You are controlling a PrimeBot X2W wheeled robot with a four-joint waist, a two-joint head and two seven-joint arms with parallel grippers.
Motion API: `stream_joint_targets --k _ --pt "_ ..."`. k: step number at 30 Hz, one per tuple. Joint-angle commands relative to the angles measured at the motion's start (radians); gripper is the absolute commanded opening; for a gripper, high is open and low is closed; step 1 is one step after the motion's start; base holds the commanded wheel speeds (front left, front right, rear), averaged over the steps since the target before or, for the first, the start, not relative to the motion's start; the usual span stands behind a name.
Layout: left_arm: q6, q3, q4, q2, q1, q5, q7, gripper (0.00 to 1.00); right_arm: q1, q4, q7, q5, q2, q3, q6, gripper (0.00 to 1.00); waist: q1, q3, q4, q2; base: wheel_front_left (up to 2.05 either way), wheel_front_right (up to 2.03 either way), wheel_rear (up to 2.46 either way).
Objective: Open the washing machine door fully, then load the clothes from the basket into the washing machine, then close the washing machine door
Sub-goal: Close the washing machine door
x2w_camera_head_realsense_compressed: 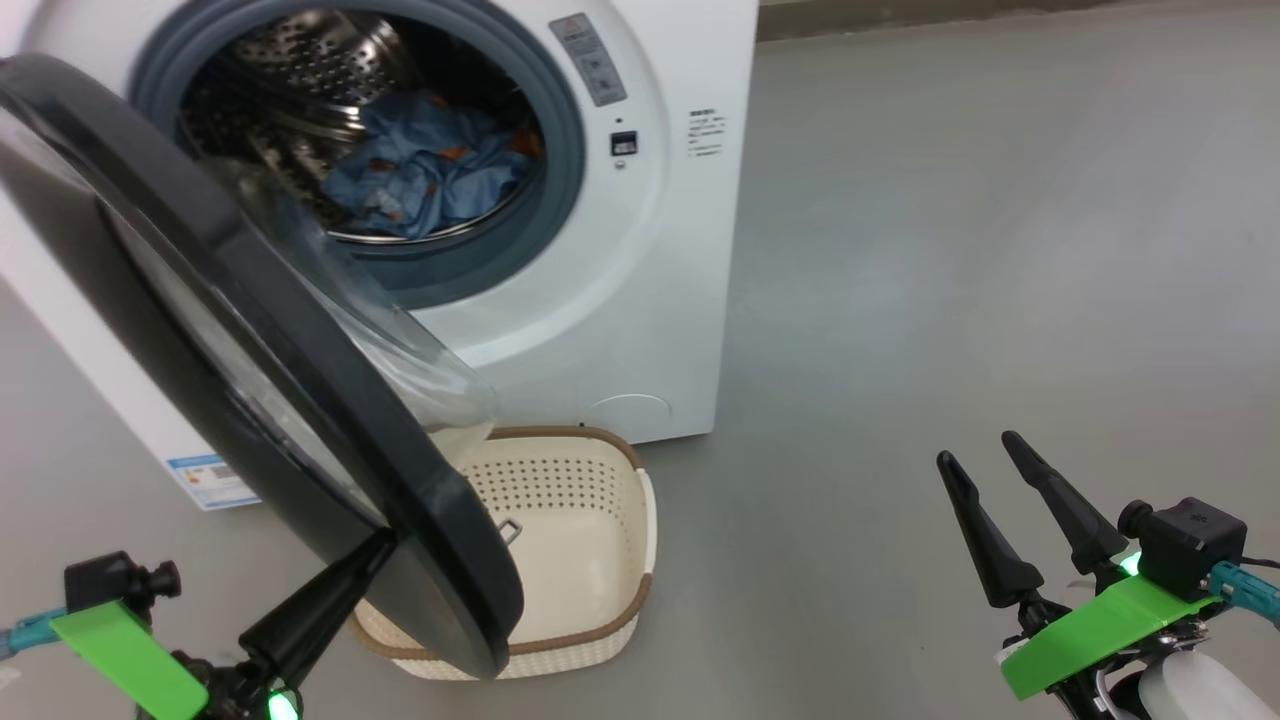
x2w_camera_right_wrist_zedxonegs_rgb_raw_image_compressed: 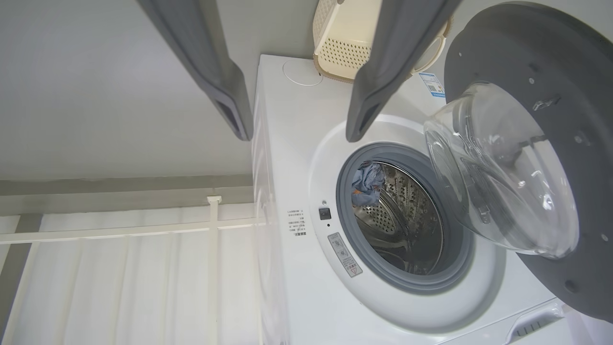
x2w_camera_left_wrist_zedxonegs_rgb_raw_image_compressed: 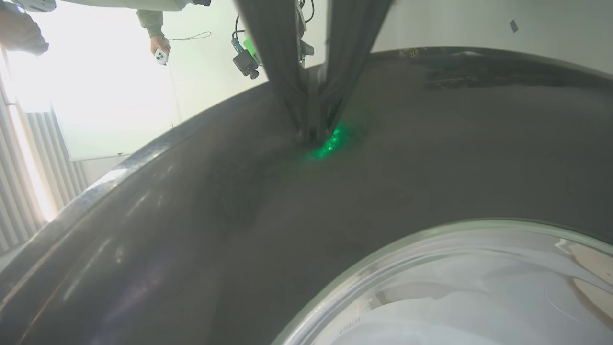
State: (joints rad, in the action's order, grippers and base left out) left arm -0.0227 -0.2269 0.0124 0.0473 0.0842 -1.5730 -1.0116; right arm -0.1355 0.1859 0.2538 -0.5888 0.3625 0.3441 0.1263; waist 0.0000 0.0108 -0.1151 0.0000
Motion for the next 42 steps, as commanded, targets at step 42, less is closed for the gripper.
stream_joint_targets --k 42 --pt "-0.108 0.100 0.232 0.004 0.362 0.003 0.440 0.00 -0.077 -0.035 0.008 0.020 -0.010 0.003 0.004 1.00 0.0000 0.108 -0.231 0.0000 0.00 0.00 0.00"
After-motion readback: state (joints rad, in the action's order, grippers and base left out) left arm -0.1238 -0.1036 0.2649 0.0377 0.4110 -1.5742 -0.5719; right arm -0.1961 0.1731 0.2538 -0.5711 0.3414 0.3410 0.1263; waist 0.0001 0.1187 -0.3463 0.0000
